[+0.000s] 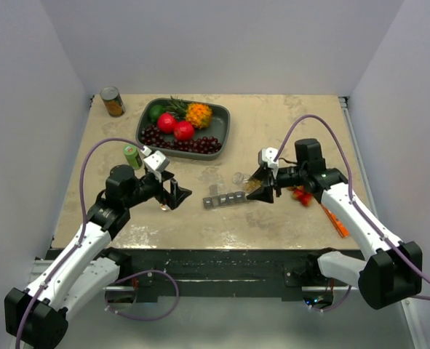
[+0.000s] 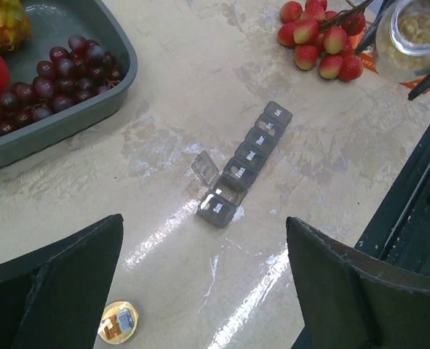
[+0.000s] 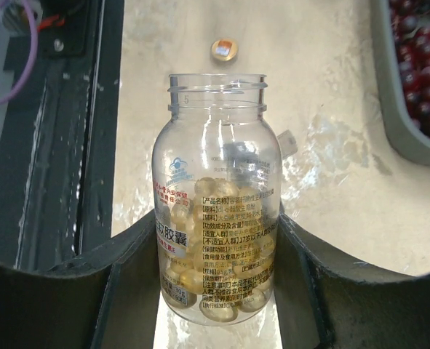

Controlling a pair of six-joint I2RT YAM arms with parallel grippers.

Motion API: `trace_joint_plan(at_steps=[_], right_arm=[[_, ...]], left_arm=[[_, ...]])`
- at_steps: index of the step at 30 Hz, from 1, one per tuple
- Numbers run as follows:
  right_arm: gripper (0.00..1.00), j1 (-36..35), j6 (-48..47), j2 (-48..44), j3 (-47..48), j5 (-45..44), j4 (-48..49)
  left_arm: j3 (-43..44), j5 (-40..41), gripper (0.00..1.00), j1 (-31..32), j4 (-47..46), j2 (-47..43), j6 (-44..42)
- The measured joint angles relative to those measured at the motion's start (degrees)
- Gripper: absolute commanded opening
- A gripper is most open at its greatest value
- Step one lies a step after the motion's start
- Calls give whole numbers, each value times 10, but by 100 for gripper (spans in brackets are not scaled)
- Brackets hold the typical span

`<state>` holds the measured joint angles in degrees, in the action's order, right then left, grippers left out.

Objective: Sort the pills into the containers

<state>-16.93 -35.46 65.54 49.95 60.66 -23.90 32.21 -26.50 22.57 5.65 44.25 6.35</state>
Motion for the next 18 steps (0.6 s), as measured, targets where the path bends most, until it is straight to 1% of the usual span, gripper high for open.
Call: trace_joint_plan(at_steps=[4, 8, 14, 18], right_arm=[[0, -9, -71, 0, -9, -14, -53], [0, -24, -115, 7, -9, -32, -78], [0, -48, -146, 36, -9, -70, -101], [0, -57, -152, 42, -9, -92, -111]], left_arm=[[0, 7, 97, 0, 0, 0, -5], [0, 19, 97, 0, 0, 3, -14], [0, 50, 98, 0, 2, 4, -16], [0, 88, 100, 0, 16, 4, -15]])
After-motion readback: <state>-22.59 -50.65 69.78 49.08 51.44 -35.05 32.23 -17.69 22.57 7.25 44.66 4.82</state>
